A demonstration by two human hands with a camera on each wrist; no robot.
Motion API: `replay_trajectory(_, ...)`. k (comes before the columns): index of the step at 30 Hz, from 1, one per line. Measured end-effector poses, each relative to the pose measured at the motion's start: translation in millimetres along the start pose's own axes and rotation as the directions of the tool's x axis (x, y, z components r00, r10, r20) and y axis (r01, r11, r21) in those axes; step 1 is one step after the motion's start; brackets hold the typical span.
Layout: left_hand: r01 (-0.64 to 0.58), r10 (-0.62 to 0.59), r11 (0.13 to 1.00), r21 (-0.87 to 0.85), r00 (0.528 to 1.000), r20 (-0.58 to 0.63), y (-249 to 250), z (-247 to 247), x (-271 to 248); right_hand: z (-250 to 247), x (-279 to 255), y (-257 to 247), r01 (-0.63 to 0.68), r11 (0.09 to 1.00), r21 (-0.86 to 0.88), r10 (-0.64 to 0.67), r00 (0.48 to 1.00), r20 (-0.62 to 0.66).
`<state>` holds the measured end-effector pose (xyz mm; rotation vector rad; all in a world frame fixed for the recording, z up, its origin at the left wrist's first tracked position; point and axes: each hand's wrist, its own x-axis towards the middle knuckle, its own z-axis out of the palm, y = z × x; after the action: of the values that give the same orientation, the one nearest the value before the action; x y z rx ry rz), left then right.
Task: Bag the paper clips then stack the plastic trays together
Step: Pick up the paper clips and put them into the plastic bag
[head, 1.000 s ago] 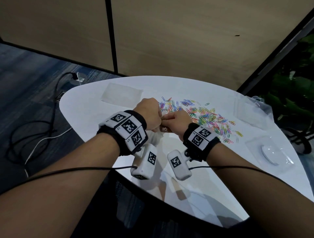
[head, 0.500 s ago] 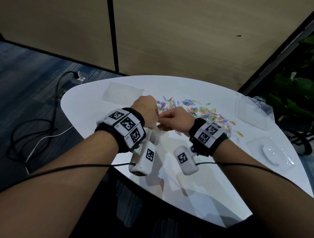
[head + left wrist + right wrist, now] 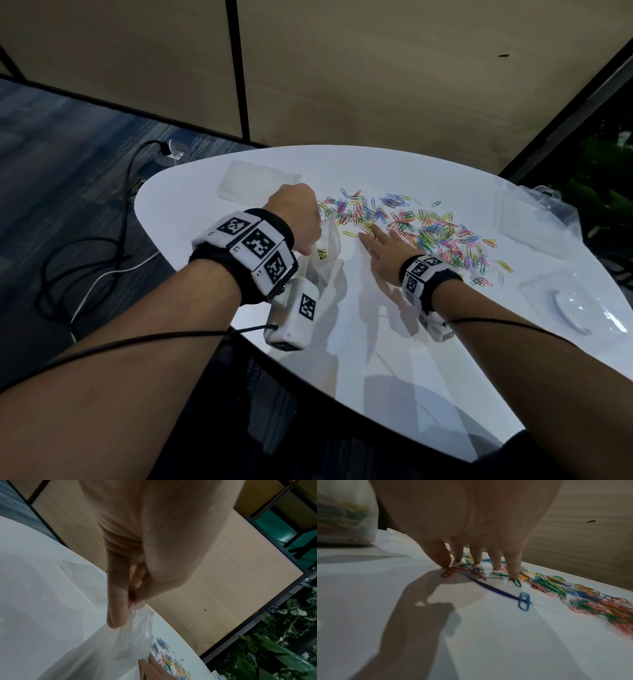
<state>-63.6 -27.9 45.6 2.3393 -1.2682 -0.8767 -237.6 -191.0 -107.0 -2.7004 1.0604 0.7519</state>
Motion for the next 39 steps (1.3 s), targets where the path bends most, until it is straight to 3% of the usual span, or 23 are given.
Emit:
replay_trajectory(2, 0.008, -0.008, 1.000, -0.010, 1.000, 0.004, 0, 2, 1, 1, -2, -5, -0.009, 1.000, -0.022, 0.008, 1.000, -0.012)
replay_trajectory(7, 0.007, -0.007, 1.000, -0.008, 1.000, 0.008, 2, 5, 0, 8, -10, -22, -0.014, 0.988, -0.153, -0.017, 0.979, -0.201)
replay_trajectory(11, 0.015, -0.015, 1.000, -0.011, 1.000, 0.007, 2, 5, -2, -1, -23, -28, -0.035, 0.976, -0.216, -0.009, 0.980, -0.198)
replay_trajectory(13, 0.019, -0.019, 1.000, -0.008, 1.000, 0.003, 1, 5, -2, -6, -23, -20, -0.059, 0.989, -0.134, 0.029, 0.976, -0.216)
replay_trajectory(16, 0.019, -0.019, 1.000, -0.007, 1.000, 0.004, 0, 4, -2, -13, -19, -6, -0.154, 0.977, 0.145, 0.185, 0.953, -0.241)
replay_trajectory(18, 0.014, -0.014, 1.000, 0.000, 1.000, 0.009, 0, 4, 0, -16, -19, 4, -0.210, 0.887, 0.410, 0.320, 0.922, -0.219)
replay_trajectory(20, 0.005, -0.005, 1.000, 0.009, 1.000, 0.017, 2, 5, 1, -19, -21, 16, -0.218, 0.741, 0.635, 0.405, 0.899, -0.165)
replay_trajectory(23, -0.005, 0.004, 1.000, 0.004, 1.000, 0.026, 6, 6, 2, -33, -28, 28, -0.148, 0.379, 0.913, 0.436, 0.899, -0.035)
replay_trajectory(26, -0.009, 0.008, 1.000, 0.002, 1.000, 0.030, 10, 8, 2, -58, -41, 20, 0.055, -0.105, 0.993, 0.368, 0.930, -0.012)
replay_trajectory(28, -0.017, 0.016, 1.000, 0.022, 0.999, 0.039, 13, 10, 2, -76, -55, 4, 0.131, -0.253, 0.959, 0.294, 0.954, -0.053)
replay_trajectory(31, -0.027, 0.025, 0.999, 0.045, 0.999, 0.031, 13, 10, 0, -91, -74, -25, 0.096, -0.306, 0.947, 0.139, 0.989, -0.055)
replay_trajectory(35, 0.000, 0.000, 1.000, -0.017, 1.000, 0.004, 12, 8, -2, -93, -86, -59, -0.023, -0.269, 0.963, -0.042, 0.999, 0.013)
replay_trajectory(39, -0.026, 0.027, 0.999, -0.039, 0.999, 0.029, 14, 6, -5, -90, -86, -78, -0.026, -0.181, 0.983, -0.007, 1.000, 0.025)
